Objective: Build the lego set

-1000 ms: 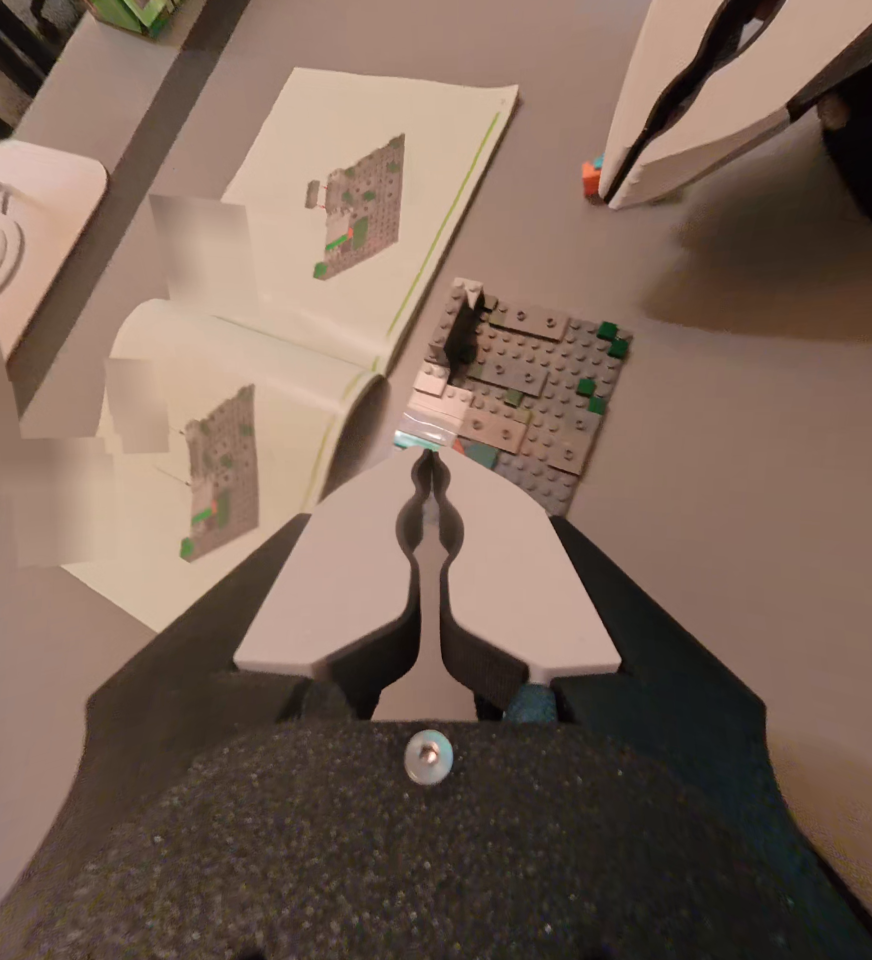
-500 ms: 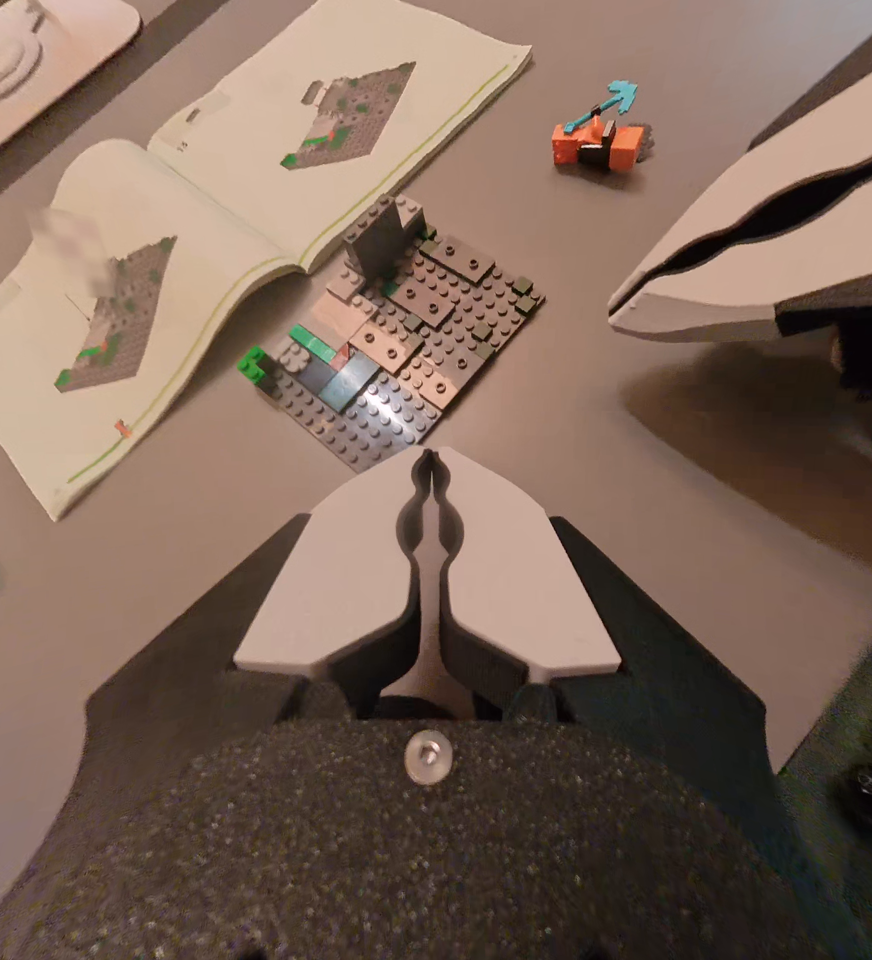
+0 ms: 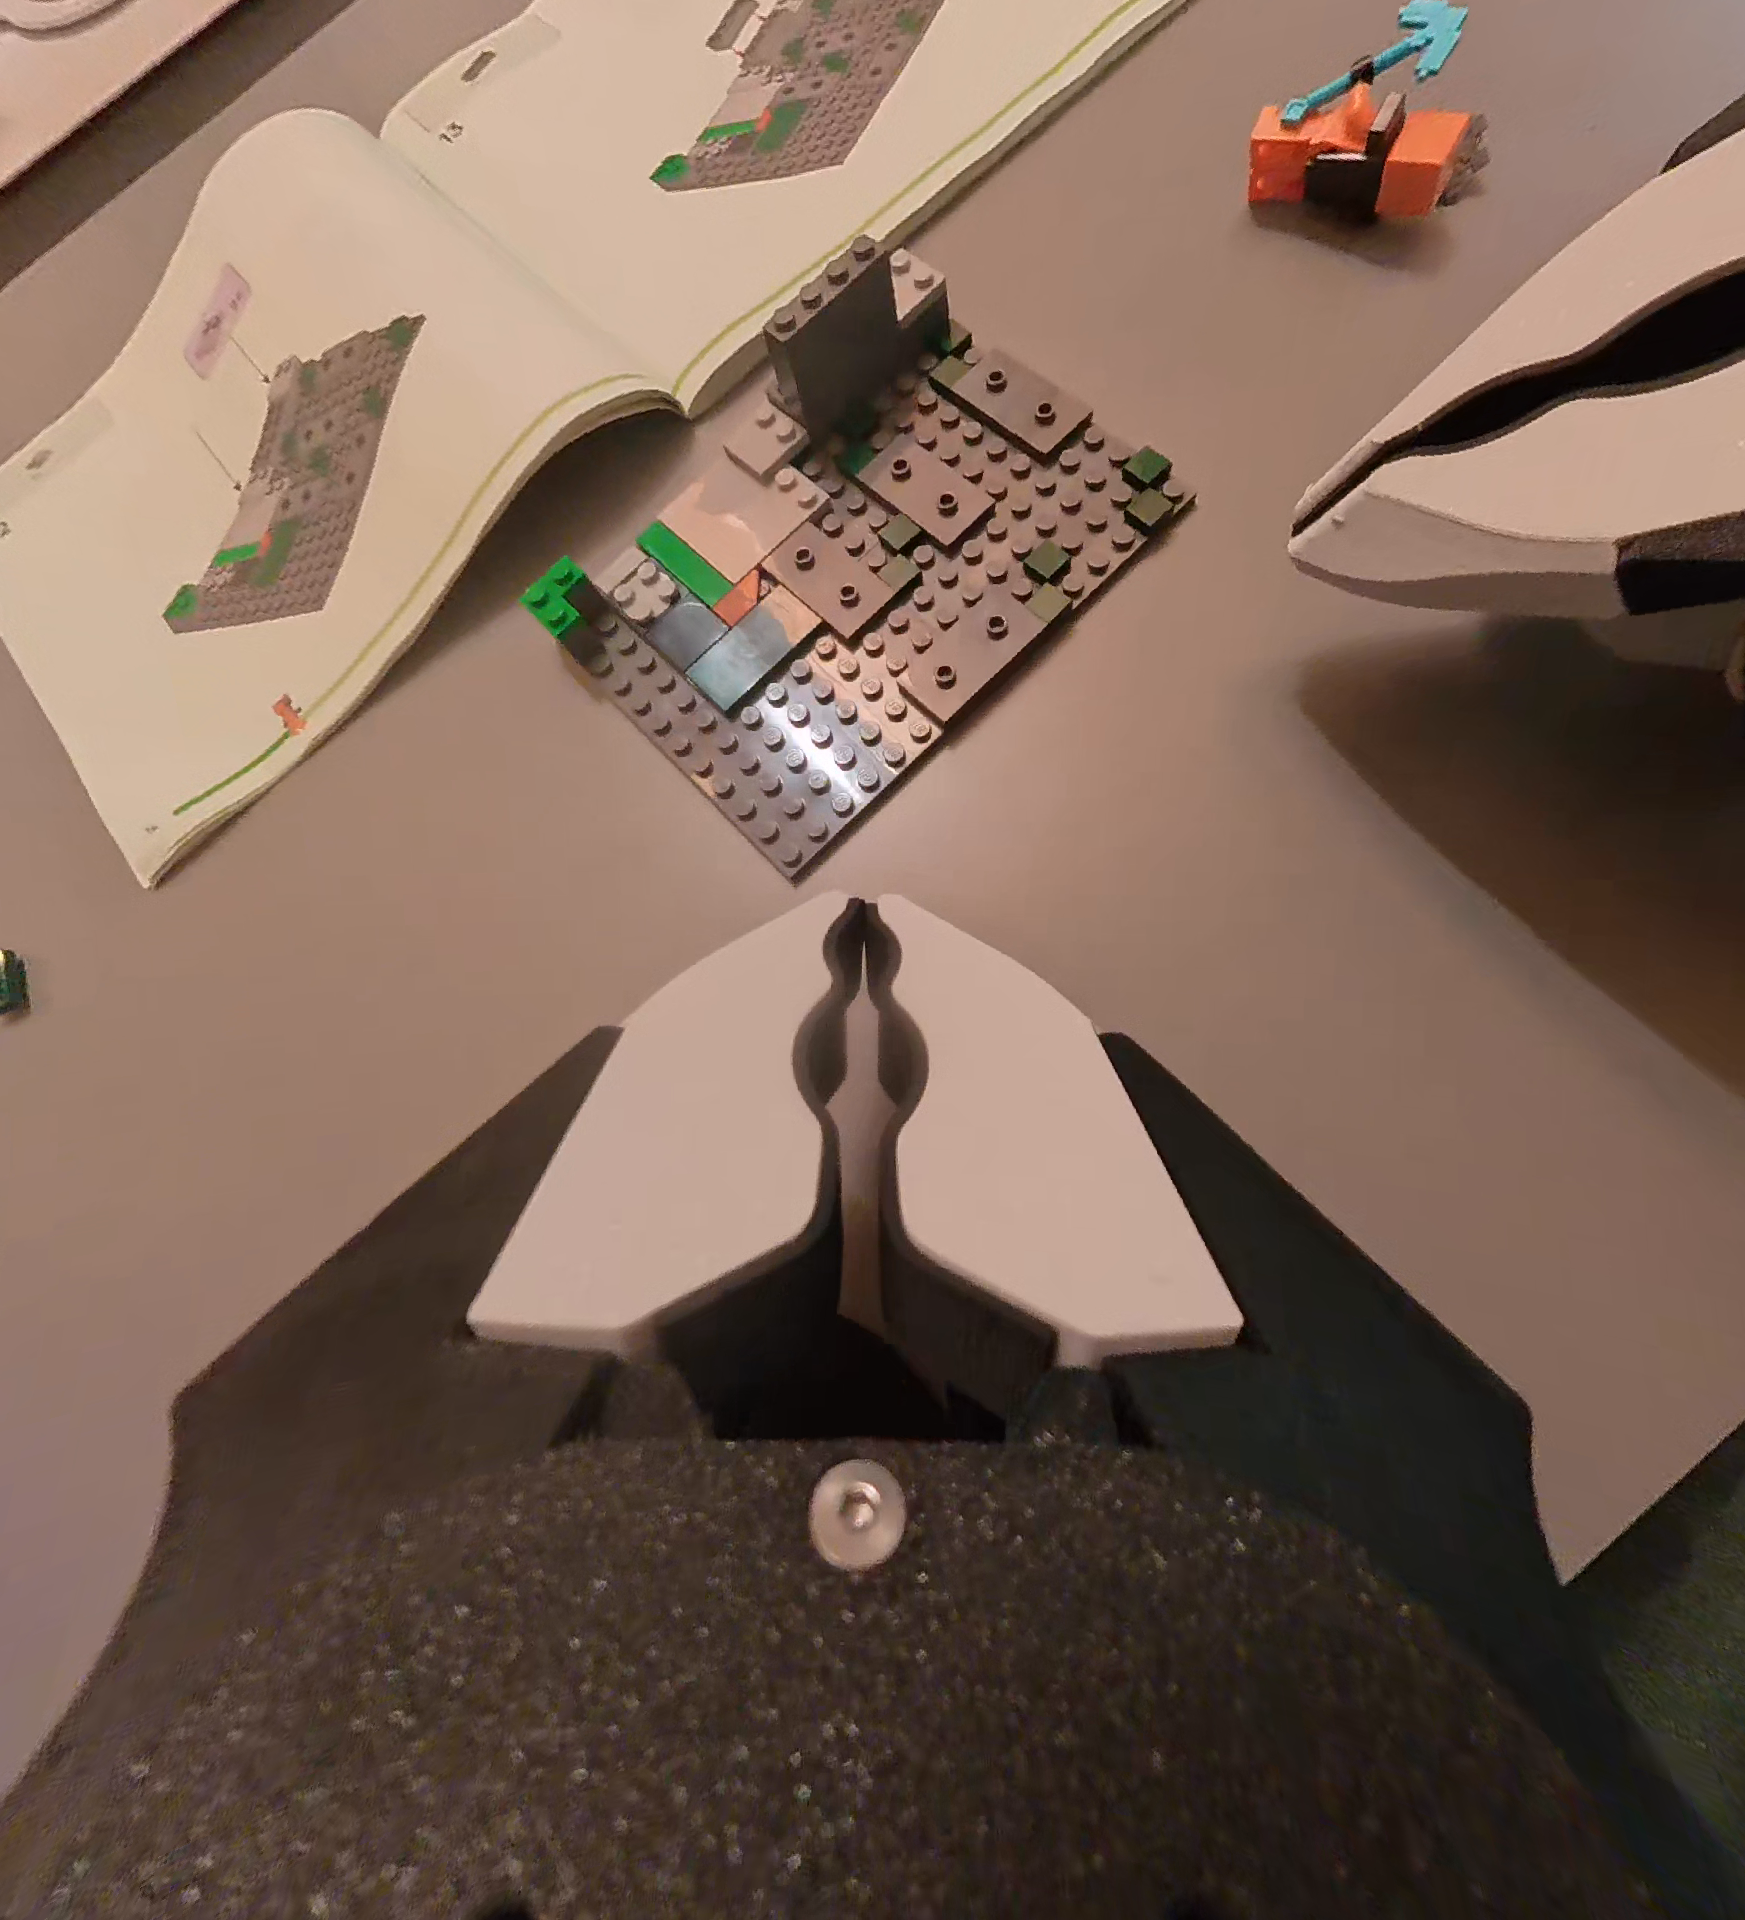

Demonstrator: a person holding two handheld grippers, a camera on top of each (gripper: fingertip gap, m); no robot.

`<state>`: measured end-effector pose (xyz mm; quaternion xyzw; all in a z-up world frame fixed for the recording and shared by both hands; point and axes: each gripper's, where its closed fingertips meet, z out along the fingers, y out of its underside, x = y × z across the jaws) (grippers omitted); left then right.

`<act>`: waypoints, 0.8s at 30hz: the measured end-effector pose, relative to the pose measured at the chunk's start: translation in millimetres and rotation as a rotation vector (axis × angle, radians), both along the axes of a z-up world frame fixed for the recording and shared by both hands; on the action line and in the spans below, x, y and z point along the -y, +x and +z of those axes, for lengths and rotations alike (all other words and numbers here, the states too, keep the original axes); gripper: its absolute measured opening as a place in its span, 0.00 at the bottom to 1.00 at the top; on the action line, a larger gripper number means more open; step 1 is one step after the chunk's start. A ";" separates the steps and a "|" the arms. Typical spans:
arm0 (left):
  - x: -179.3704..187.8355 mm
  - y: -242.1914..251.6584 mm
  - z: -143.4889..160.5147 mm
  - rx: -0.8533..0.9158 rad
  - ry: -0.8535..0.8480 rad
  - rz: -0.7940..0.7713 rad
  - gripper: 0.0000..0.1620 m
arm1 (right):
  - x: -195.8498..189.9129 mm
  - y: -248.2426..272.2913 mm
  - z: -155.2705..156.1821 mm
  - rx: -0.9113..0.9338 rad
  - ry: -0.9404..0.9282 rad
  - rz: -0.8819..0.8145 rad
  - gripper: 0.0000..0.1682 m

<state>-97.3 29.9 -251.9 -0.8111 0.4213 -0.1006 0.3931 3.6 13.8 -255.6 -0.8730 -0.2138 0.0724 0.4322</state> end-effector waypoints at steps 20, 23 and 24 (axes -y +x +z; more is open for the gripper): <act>-31.6 -2.7 -1.8 -0.068 -0.021 -0.012 0.00 | -27.0 6.2 11.8 0.018 -0.031 -0.006 0.00; -37.7 0.6 0.7 -0.061 -0.022 -0.018 0.00 | -35.0 8.2 16.0 0.023 -0.028 -0.005 0.00; -39.1 1.6 0.9 -0.059 -0.025 -0.021 0.00 | -37.3 8.6 16.4 0.023 -0.030 -0.005 0.00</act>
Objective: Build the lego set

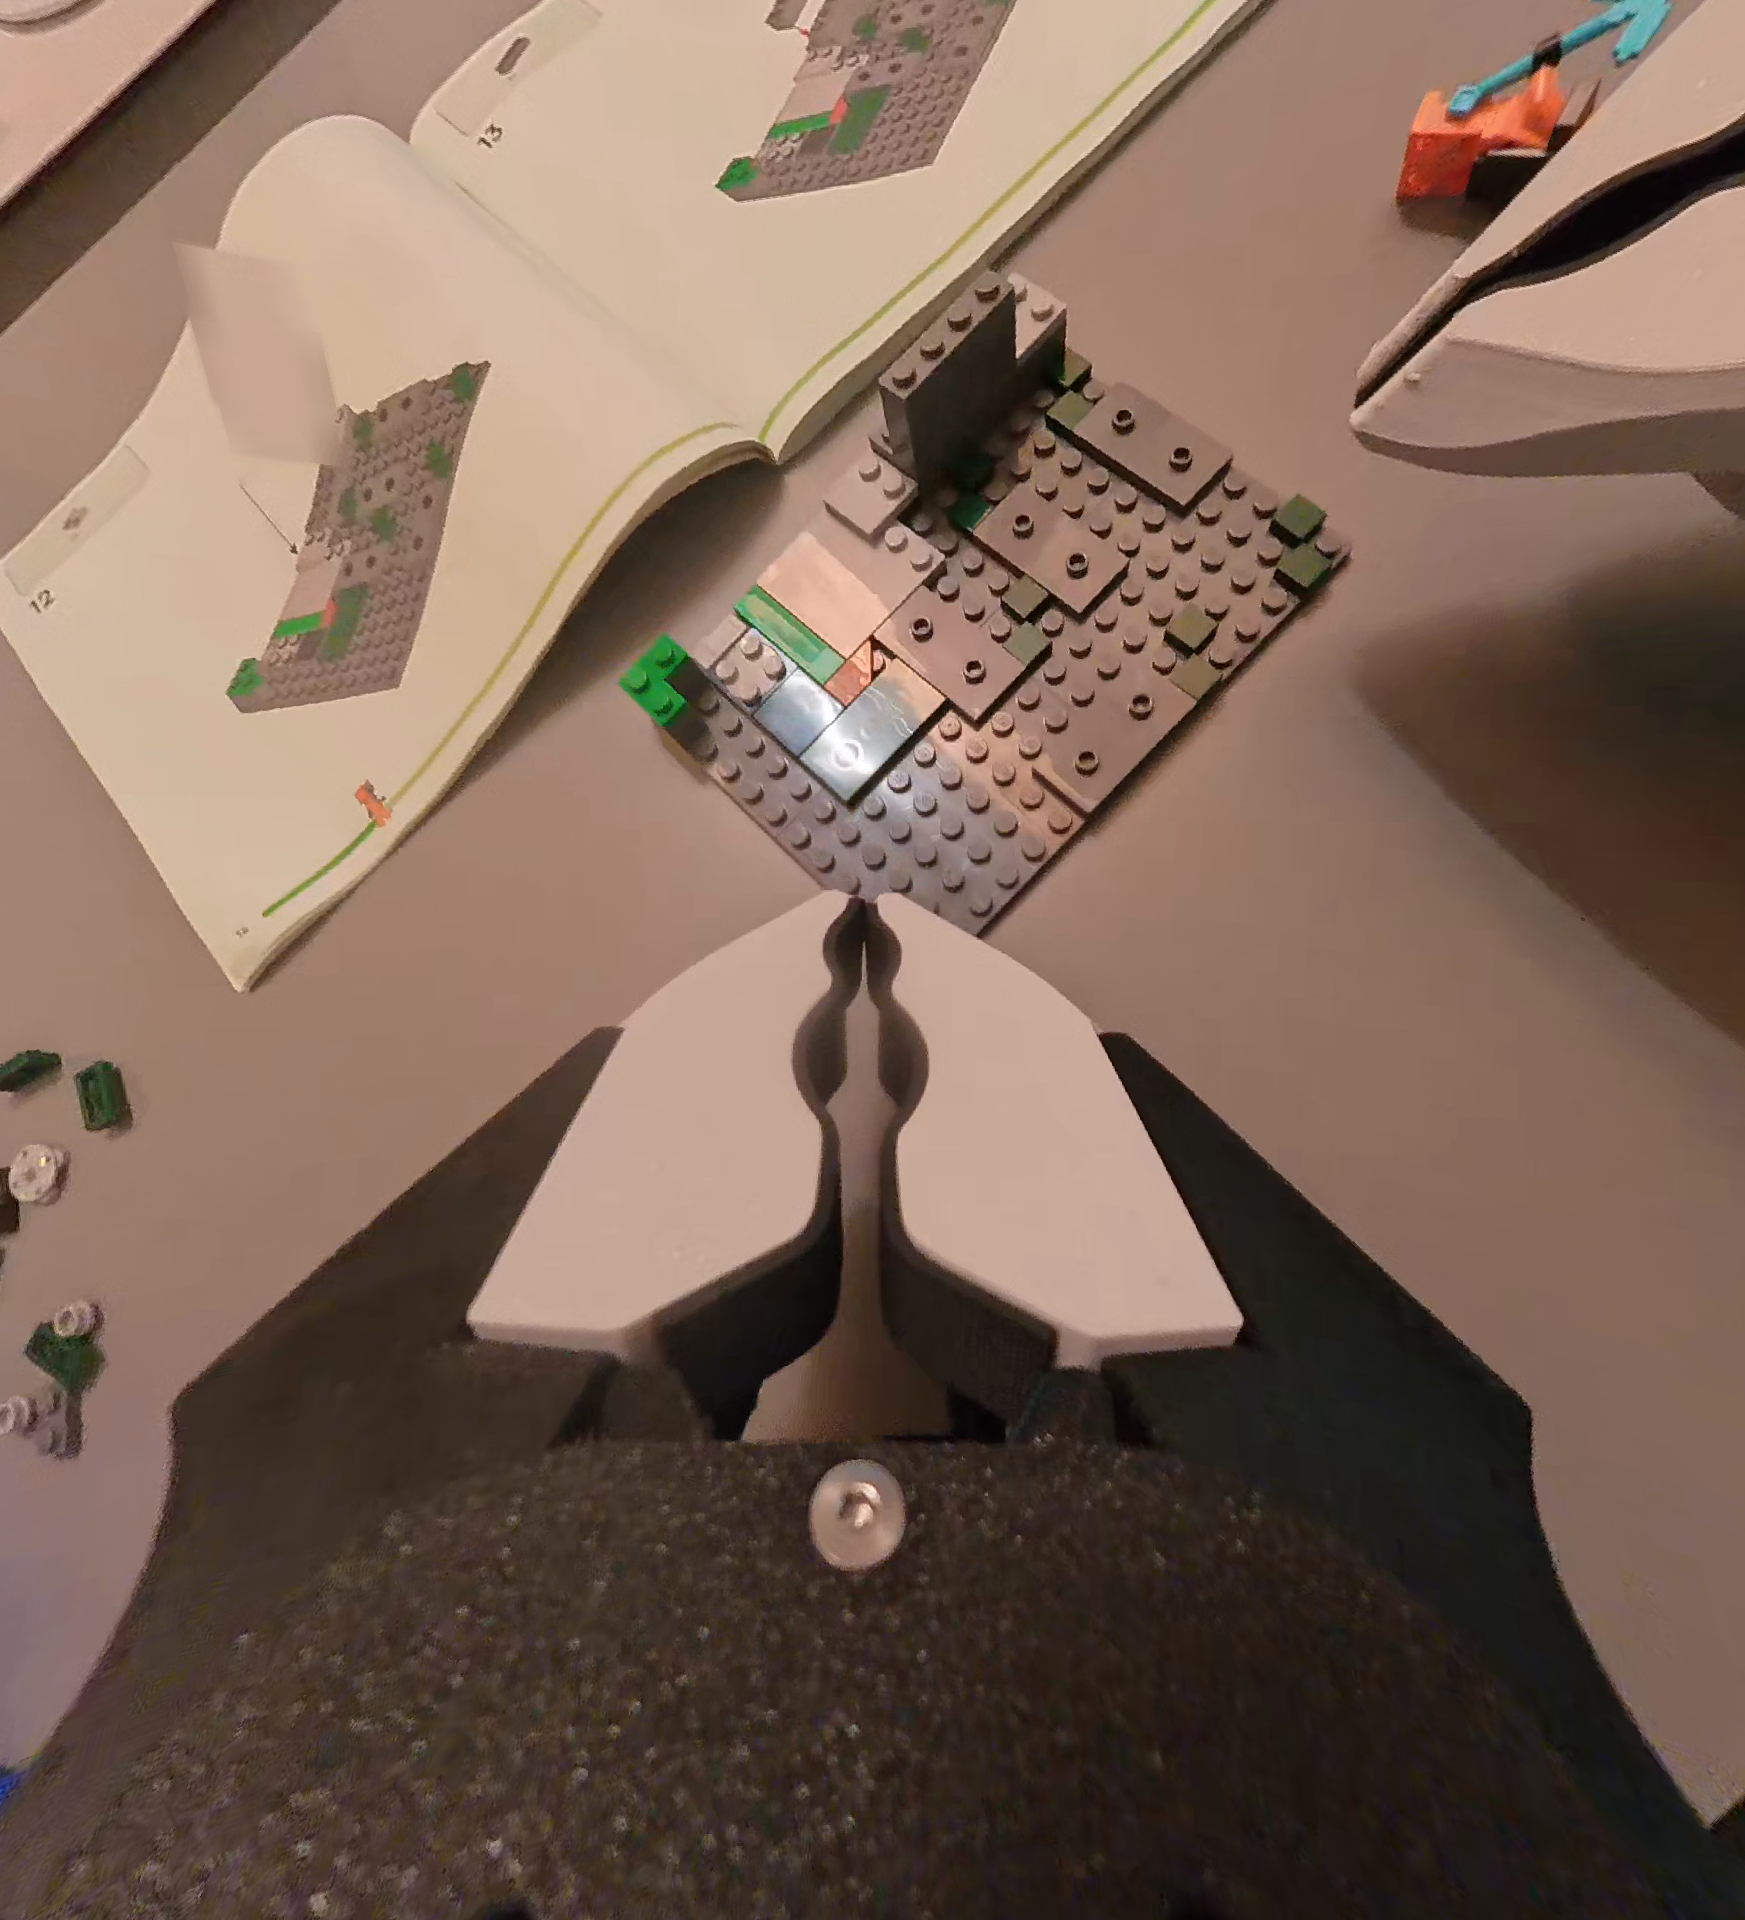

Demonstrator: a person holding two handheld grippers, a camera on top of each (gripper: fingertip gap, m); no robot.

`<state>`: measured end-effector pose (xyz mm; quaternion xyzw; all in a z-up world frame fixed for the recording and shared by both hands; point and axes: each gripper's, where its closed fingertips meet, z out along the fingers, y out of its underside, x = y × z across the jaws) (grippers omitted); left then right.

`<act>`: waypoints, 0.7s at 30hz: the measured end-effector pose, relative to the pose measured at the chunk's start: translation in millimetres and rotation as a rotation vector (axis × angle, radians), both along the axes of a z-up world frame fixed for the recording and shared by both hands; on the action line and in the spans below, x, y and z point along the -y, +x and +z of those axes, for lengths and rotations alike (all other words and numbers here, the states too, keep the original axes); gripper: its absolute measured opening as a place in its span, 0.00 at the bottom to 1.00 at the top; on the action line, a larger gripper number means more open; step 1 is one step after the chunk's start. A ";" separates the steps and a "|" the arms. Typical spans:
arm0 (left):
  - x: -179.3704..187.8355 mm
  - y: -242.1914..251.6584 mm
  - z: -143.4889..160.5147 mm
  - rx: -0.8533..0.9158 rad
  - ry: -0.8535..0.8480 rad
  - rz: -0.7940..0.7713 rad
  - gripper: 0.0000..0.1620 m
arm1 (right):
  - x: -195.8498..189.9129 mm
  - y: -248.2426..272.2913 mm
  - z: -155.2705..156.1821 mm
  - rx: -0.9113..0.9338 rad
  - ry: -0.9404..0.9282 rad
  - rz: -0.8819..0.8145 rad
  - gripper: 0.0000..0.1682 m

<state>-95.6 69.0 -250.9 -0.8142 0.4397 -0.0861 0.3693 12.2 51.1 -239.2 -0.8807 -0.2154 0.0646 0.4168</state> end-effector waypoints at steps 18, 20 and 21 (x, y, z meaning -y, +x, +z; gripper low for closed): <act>-7.8 9.1 4.2 -0.015 0.011 -0.015 0.00 | -11.9 16.6 6.1 -0.005 0.010 -0.024 0.00; -5.7 17.2 8.7 -0.017 0.021 -0.035 0.00 | -10.1 28.1 12.2 -0.012 0.024 -0.049 0.00; -4.3 22.2 10.6 -0.019 0.026 -0.049 0.00 | -8.7 35.2 15.0 -0.013 0.031 -0.064 0.00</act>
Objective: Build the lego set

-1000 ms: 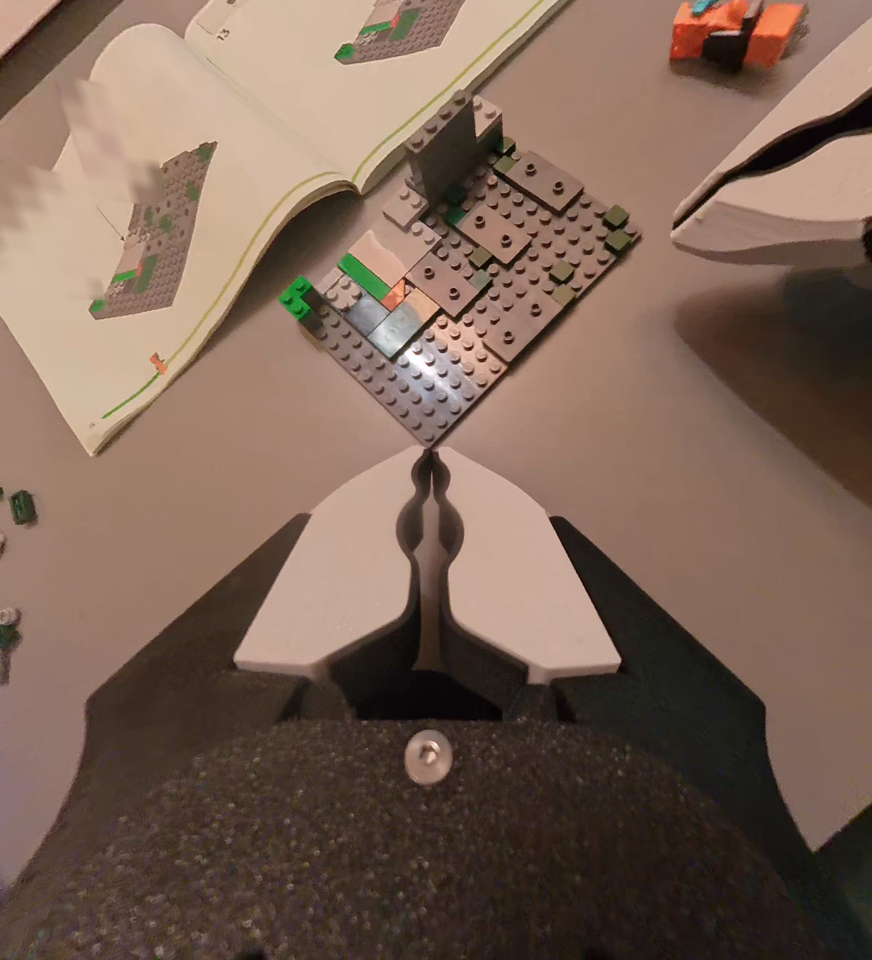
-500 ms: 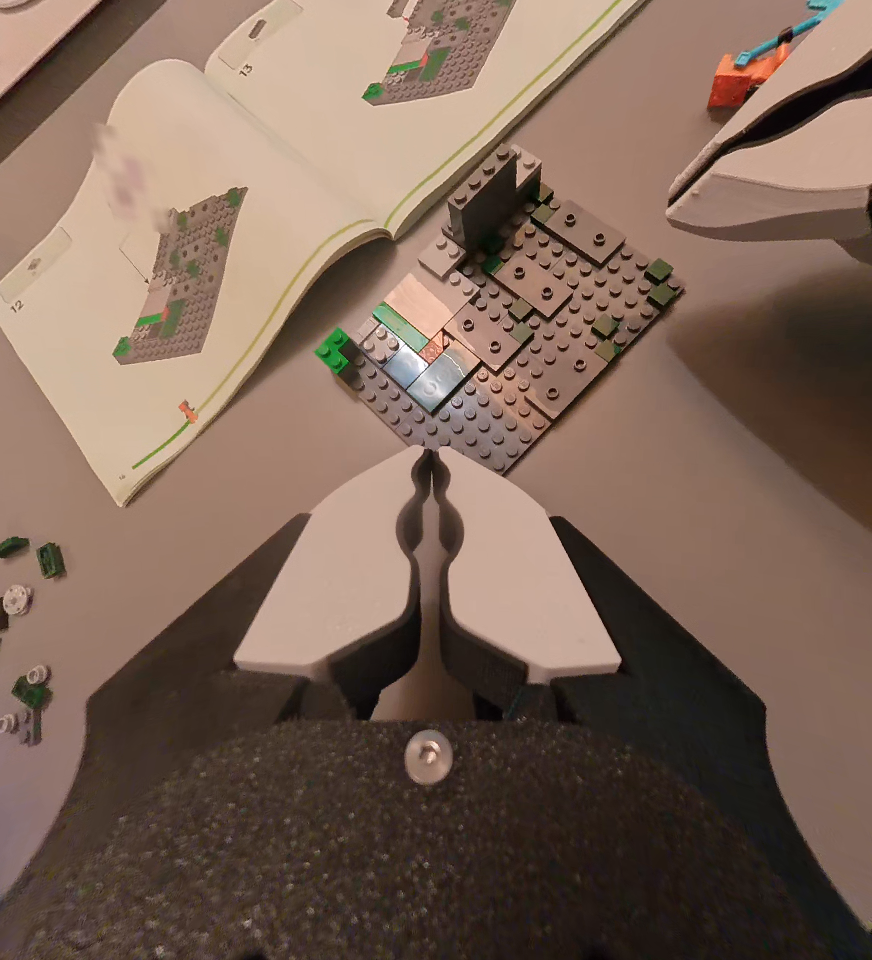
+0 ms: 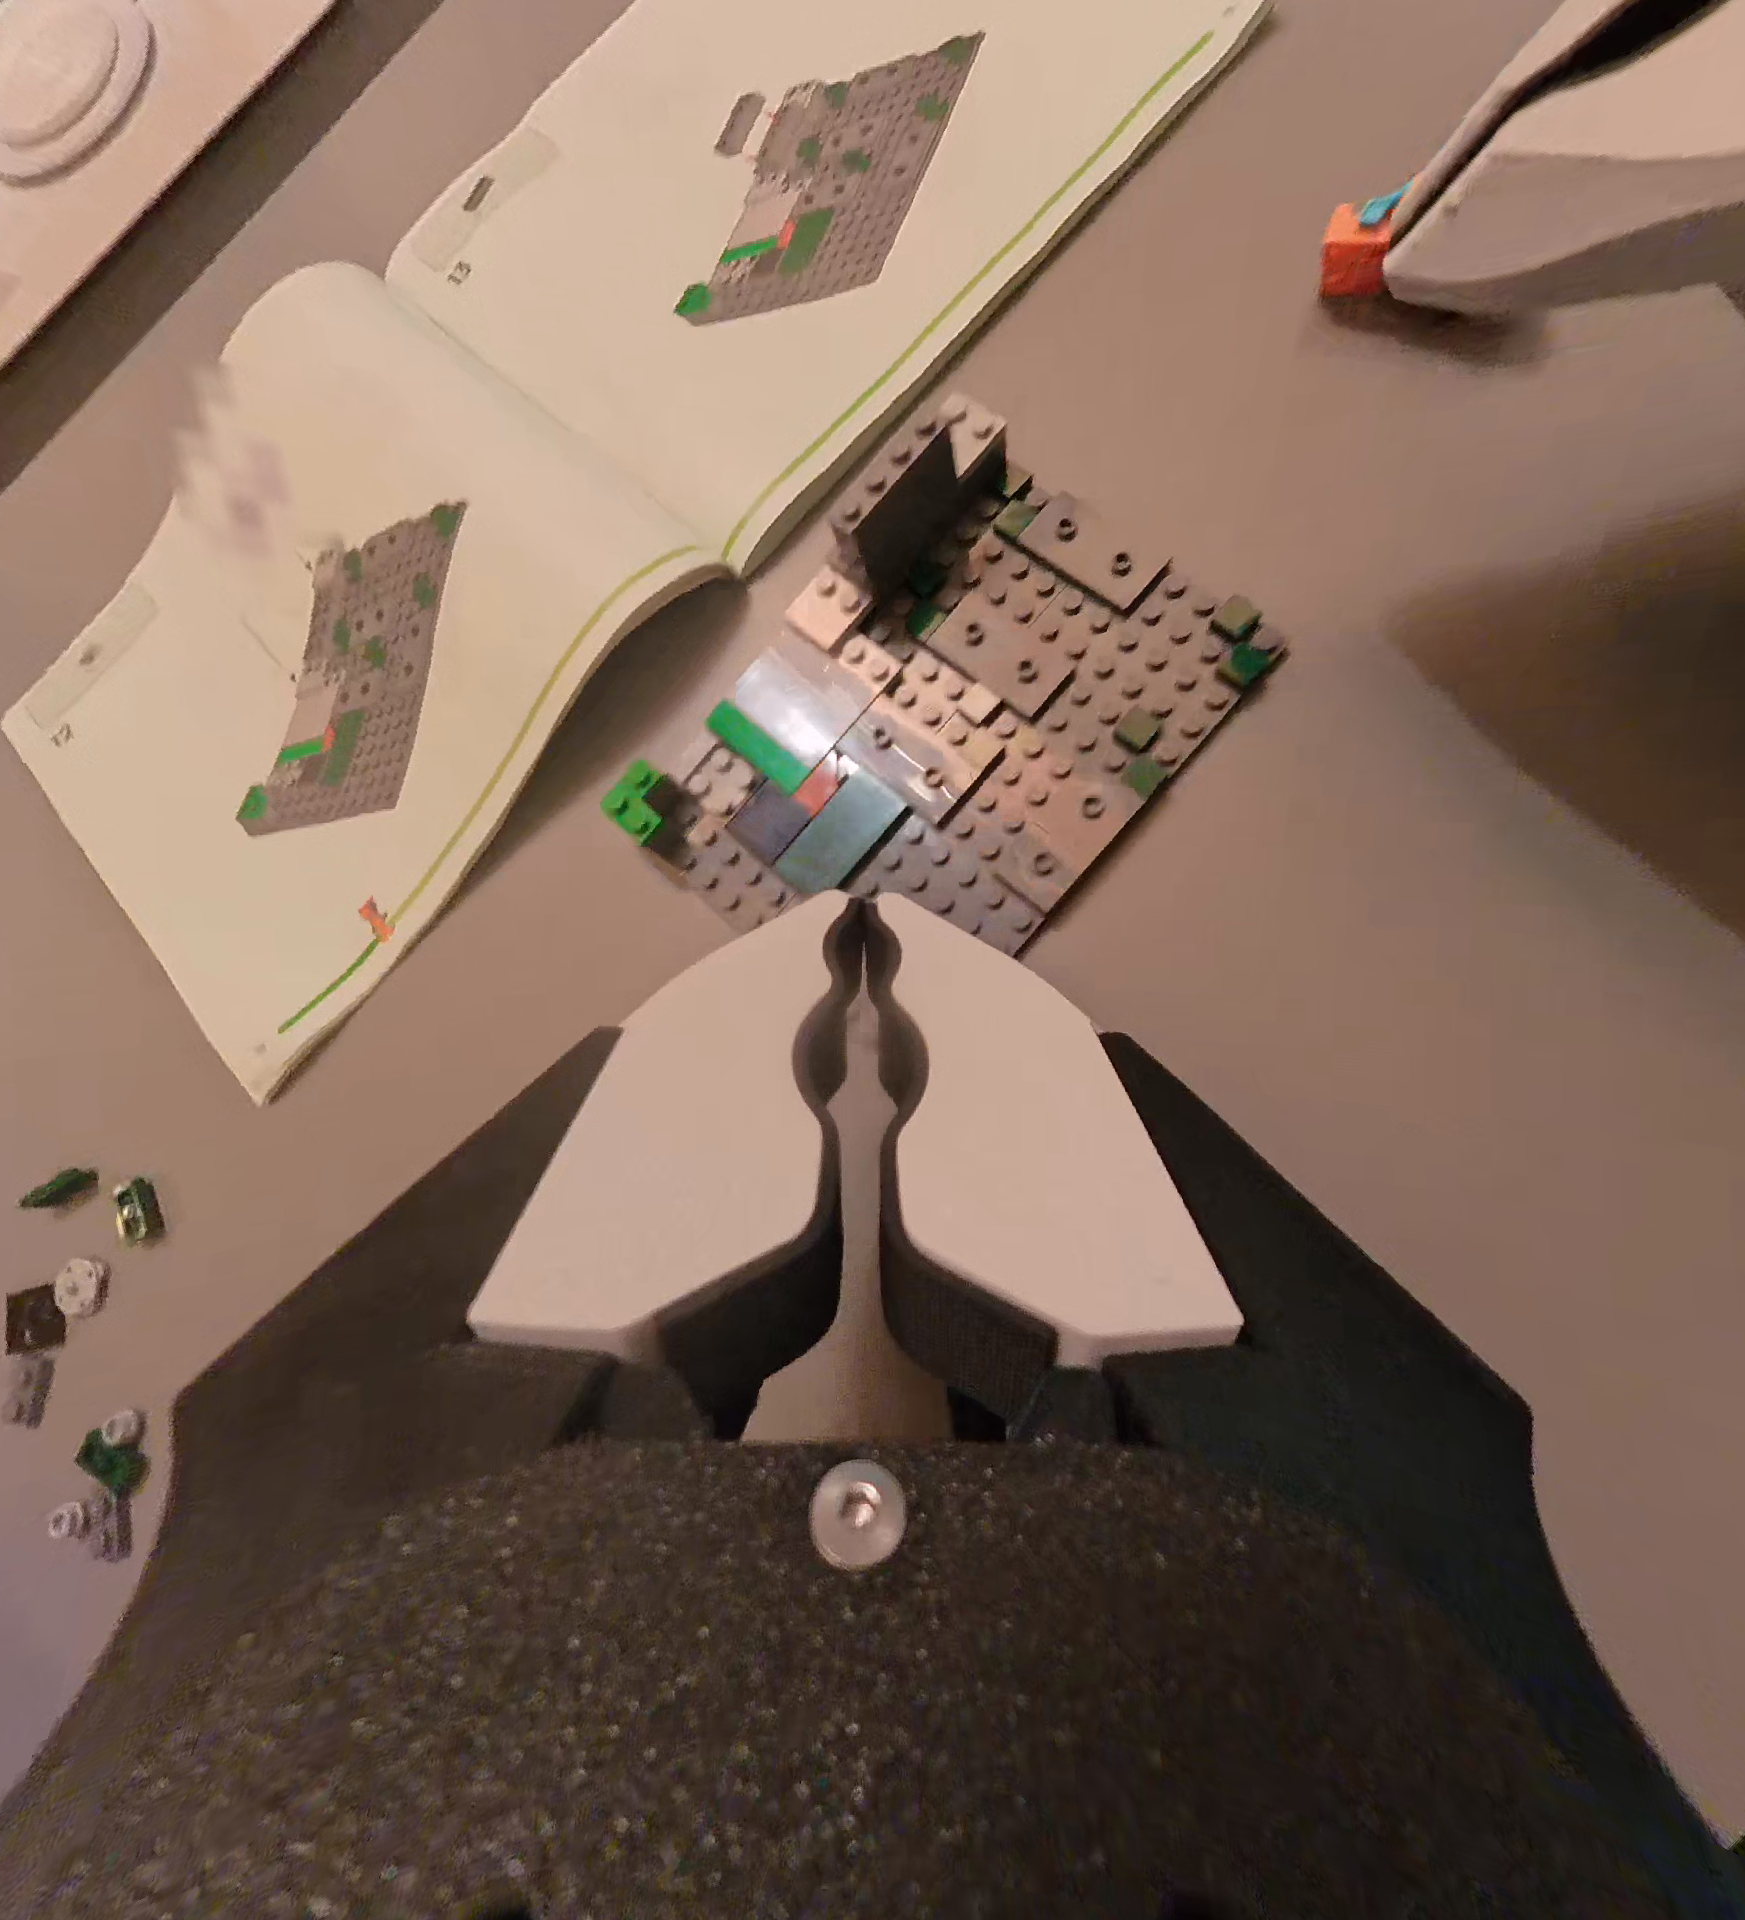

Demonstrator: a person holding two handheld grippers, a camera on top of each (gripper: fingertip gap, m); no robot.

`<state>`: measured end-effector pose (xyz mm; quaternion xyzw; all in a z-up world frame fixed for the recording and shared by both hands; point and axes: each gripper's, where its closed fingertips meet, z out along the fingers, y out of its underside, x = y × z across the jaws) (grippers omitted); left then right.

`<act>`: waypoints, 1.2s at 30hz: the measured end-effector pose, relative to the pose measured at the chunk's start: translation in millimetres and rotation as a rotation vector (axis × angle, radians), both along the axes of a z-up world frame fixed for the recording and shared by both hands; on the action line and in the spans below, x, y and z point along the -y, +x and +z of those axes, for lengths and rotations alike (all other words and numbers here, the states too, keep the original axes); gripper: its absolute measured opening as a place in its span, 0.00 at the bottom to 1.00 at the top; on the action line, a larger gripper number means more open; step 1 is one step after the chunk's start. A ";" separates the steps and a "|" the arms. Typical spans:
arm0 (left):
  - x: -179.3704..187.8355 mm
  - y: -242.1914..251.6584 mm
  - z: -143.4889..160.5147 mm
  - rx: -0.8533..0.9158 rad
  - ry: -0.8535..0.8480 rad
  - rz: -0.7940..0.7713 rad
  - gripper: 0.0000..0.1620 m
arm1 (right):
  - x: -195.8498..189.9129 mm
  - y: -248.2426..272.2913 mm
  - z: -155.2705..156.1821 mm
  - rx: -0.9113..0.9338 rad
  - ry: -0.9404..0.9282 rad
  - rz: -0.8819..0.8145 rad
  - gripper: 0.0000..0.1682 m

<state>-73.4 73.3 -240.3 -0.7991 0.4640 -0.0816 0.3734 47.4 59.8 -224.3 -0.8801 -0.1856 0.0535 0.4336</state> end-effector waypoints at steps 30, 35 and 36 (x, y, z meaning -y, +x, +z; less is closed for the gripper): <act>36.4 96.7 2.7 -0.045 0.006 -0.230 0.00 | 10.2 87.4 -22.9 0.263 0.001 0.483 0.20; 32.5 84.0 0.7 -0.032 -0.001 -0.194 0.00 | 1.2 83.5 -33.0 0.323 -0.007 0.743 0.23; 32.2 82.8 -0.6 -0.026 -0.008 -0.188 0.00 | -0.9 81.4 -34.4 0.342 0.000 0.773 0.23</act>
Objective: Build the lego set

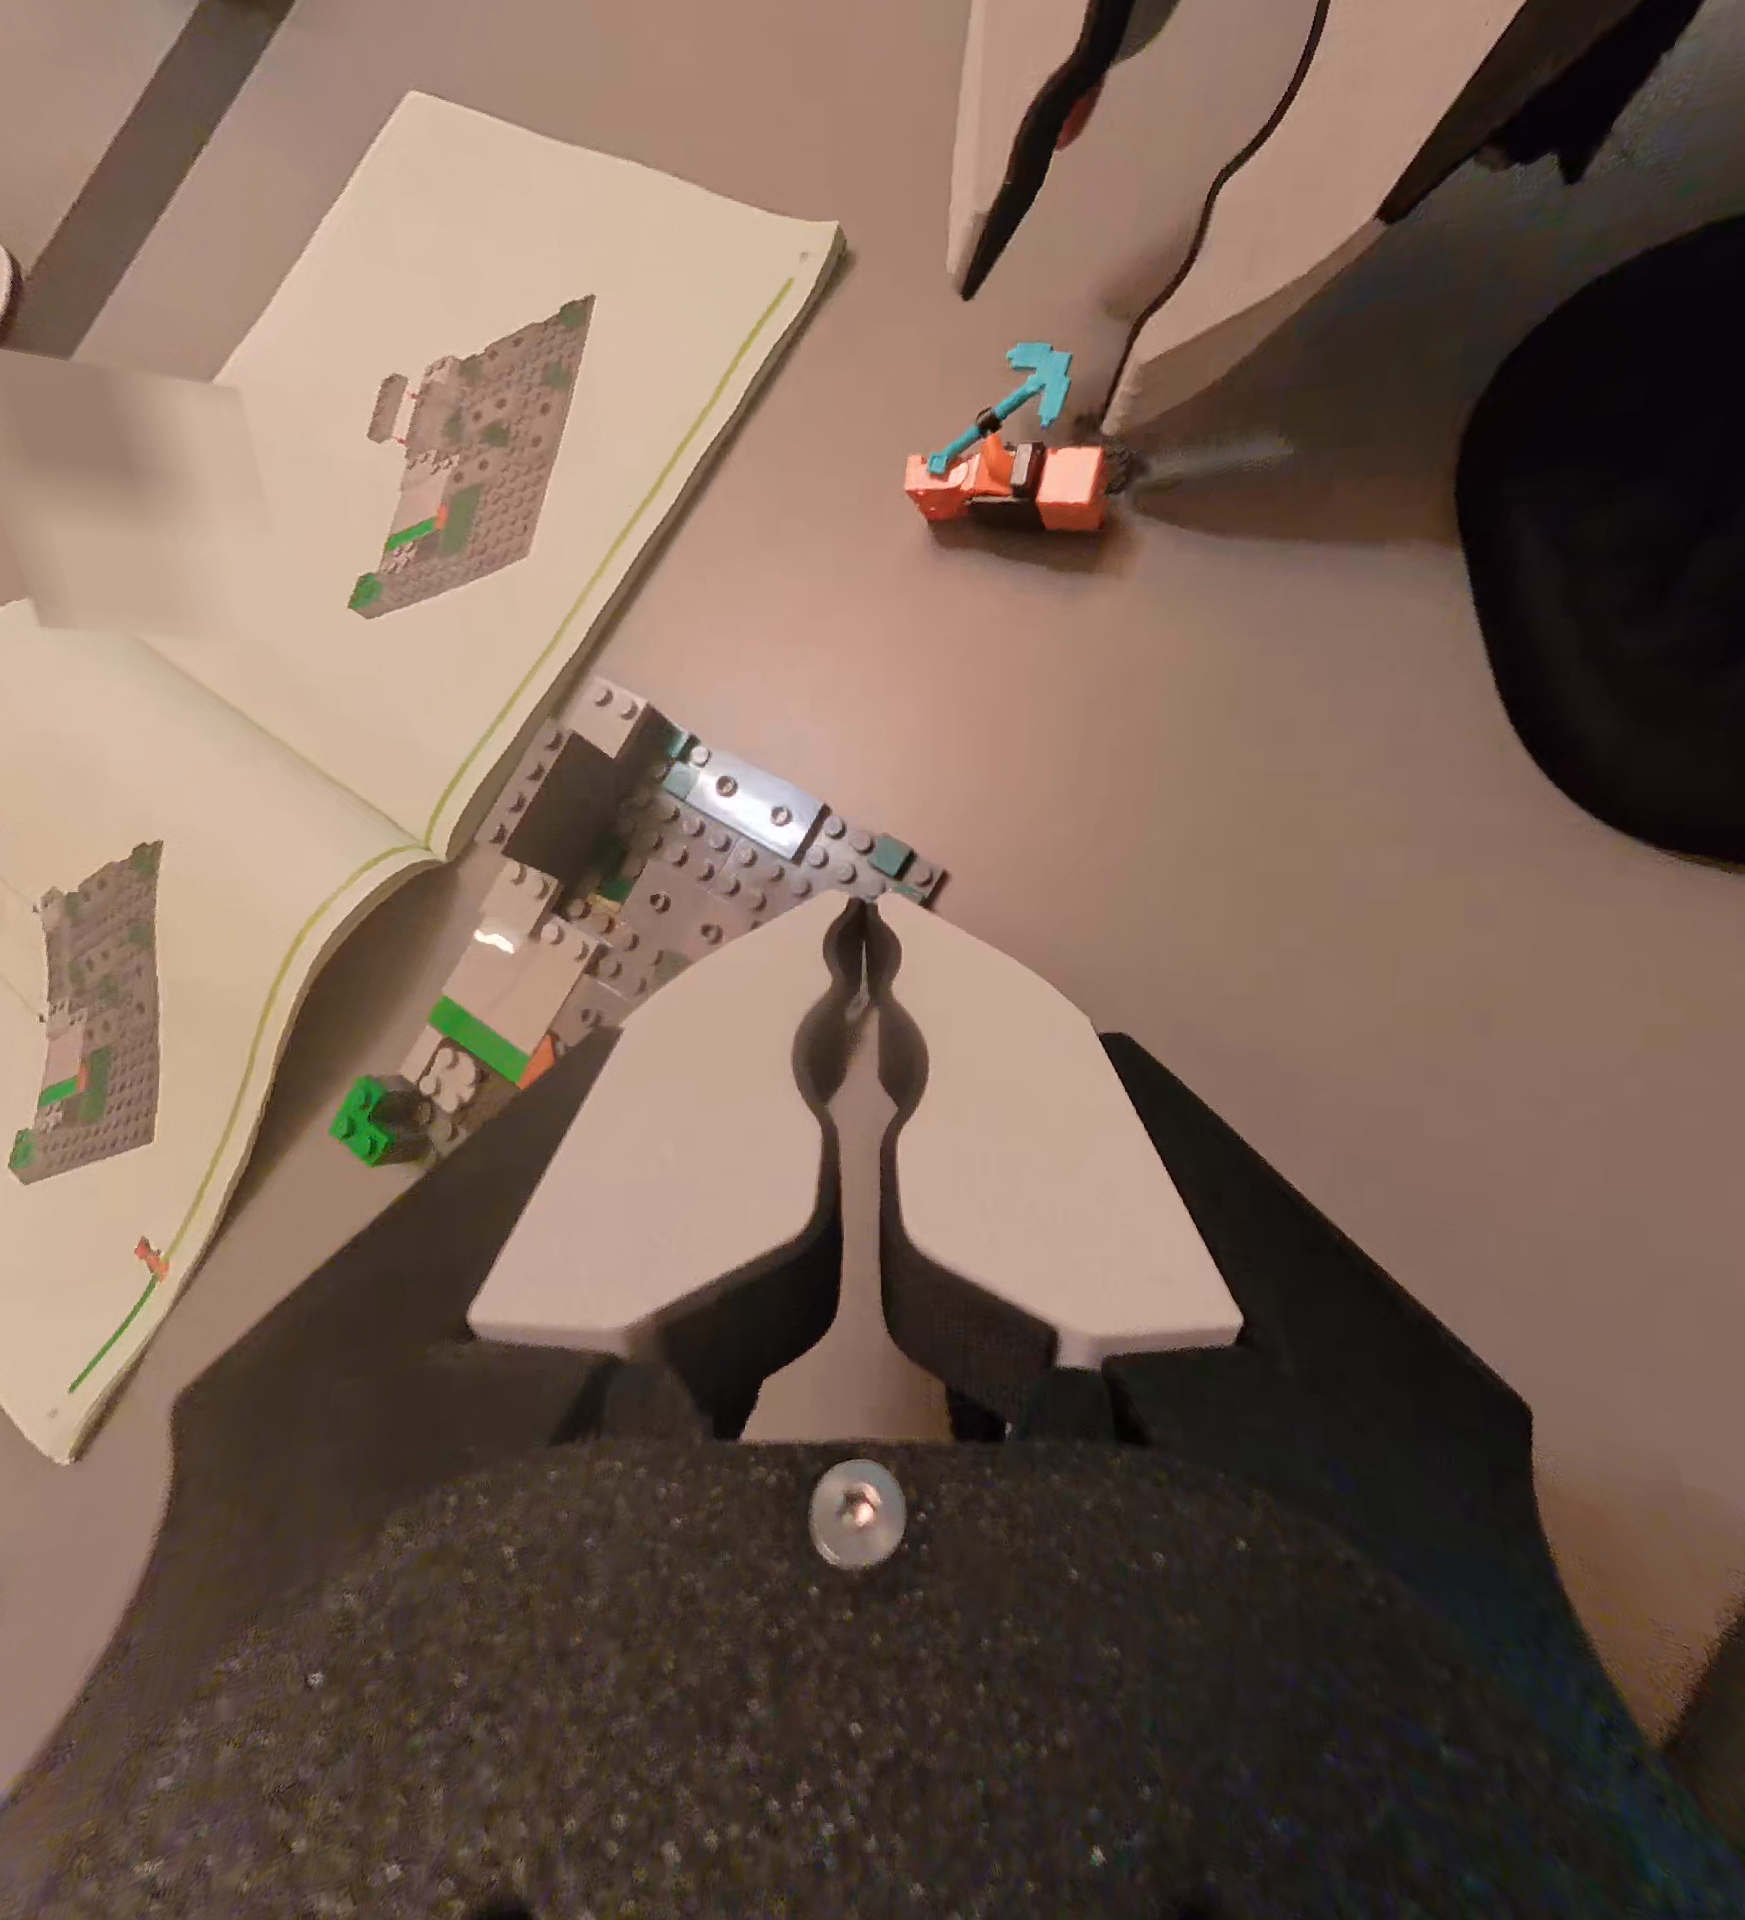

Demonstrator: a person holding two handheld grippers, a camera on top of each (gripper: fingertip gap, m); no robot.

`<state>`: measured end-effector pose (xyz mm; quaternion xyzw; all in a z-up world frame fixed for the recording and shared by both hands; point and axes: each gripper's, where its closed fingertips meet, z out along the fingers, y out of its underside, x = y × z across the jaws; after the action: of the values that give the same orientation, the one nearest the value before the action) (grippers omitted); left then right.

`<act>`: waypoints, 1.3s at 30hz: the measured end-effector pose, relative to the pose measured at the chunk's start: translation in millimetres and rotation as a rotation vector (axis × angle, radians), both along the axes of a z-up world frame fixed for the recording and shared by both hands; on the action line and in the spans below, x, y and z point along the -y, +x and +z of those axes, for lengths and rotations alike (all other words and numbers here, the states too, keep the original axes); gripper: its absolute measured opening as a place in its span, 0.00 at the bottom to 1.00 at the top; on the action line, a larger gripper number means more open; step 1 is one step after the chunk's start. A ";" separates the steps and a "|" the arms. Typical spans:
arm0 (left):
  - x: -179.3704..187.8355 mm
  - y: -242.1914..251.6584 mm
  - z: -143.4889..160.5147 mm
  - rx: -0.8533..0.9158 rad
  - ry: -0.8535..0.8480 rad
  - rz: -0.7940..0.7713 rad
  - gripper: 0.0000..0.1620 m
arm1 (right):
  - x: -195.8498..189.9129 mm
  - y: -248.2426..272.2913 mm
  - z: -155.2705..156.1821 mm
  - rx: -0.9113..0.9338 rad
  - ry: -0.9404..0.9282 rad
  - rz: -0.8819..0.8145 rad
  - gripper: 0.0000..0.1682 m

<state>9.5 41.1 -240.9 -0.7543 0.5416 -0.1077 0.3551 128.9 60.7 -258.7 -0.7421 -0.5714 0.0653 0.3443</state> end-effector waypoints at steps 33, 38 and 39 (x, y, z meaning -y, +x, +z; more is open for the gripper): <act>35.8 25.8 31.7 0.312 0.181 -0.359 0.09 | 66.6 -89.1 64.0 -0.888 -0.913 -0.412 0.08; 52.7 27.6 30.9 0.394 -0.031 -0.413 0.09 | 71.3 -82.2 81.2 -0.749 -0.556 -0.109 0.21; 57.8 28.5 31.3 0.418 -0.092 -0.428 0.09 | 71.0 -79.2 85.8 -0.700 -0.454 -0.042 0.21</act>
<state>38.0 -16.7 -209.6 -0.5999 0.5979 -0.3574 0.3937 49.6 -10.3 -172.9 -0.7436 -0.3757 0.4308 0.3467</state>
